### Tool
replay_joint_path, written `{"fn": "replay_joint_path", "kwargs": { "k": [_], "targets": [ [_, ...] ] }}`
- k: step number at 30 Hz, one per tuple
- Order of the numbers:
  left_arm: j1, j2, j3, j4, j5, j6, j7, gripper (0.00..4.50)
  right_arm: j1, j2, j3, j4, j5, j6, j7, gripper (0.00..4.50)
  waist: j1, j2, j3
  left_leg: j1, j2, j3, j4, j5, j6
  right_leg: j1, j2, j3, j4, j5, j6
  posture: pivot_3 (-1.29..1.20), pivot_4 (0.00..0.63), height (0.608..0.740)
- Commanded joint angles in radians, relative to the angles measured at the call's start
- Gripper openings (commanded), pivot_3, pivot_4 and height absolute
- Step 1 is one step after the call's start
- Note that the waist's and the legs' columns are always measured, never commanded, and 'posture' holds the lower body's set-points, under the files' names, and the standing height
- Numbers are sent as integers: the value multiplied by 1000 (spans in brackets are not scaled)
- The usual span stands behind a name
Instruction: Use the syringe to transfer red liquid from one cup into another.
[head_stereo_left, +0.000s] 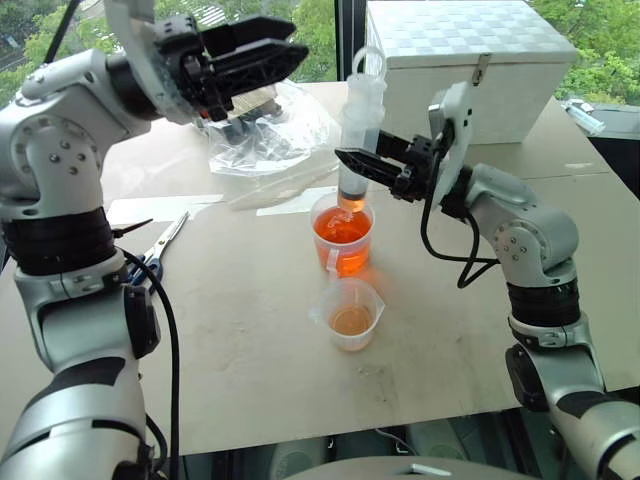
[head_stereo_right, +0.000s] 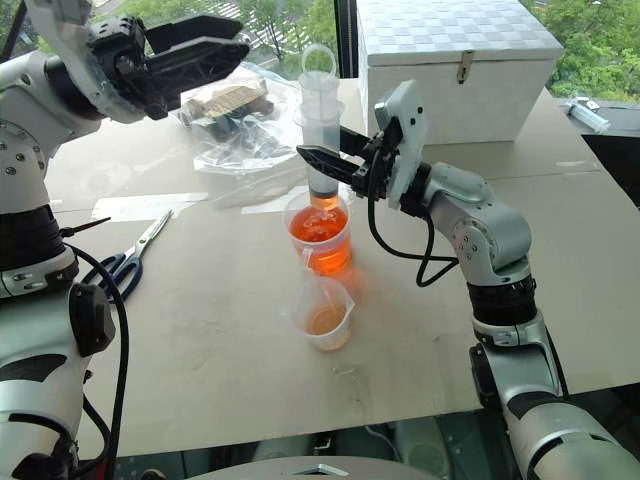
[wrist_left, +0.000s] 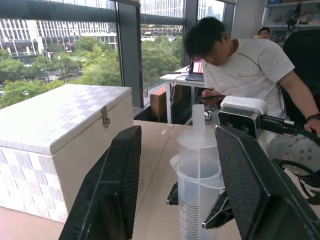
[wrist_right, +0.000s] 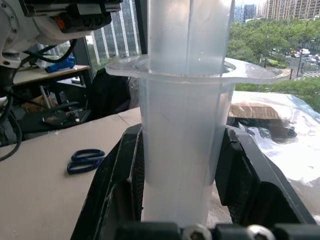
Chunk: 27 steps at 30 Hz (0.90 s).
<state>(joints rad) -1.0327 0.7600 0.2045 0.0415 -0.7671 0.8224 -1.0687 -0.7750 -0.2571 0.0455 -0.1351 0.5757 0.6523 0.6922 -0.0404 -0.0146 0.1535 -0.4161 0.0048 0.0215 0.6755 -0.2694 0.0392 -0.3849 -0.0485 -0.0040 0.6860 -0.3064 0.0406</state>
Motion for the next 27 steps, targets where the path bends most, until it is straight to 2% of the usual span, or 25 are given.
{"fn": "replay_joint_path", "kwargs": {
  "k": [1,8,14,18,24,27],
  "targets": [
    [-18,16,24,-36,-24,-17,-17,2316,-42,14,-48,-53,75,5,10,1536,-1,0,0,0,0,0,0,0,0,0,0,0,0,0,0,0,150,740],
    [-50,15,65,2,-104,12,-54,2316,-46,0,-96,-146,214,44,43,1536,-1,0,0,0,0,0,0,0,0,0,0,0,0,0,0,0,150,740],
    [-64,10,47,8,-148,43,-90,2316,5,-69,-135,-232,358,91,102,1536,2,0,0,0,0,-1,1,0,0,1,0,-1,0,0,0,0,150,740],
    [-53,-31,0,-39,-202,83,-144,2316,122,-139,-121,-359,571,214,147,1536,5,0,0,0,0,-3,0,0,0,3,-1,-2,-6,0,0,0,150,740],
    [-72,-57,-51,-41,-201,98,-173,2316,175,-168,-74,-401,569,203,155,1536,0,0,0,1,0,-3,2,0,0,5,0,-2,-7,0,0,0,150,740],
    [-73,-69,-77,-54,-201,106,-191,2316,195,-163,-37,-413,510,164,158,1536,2,0,0,1,0,-3,2,0,0,5,0,-2,-6,0,0,0,150,740]
  ]
}}
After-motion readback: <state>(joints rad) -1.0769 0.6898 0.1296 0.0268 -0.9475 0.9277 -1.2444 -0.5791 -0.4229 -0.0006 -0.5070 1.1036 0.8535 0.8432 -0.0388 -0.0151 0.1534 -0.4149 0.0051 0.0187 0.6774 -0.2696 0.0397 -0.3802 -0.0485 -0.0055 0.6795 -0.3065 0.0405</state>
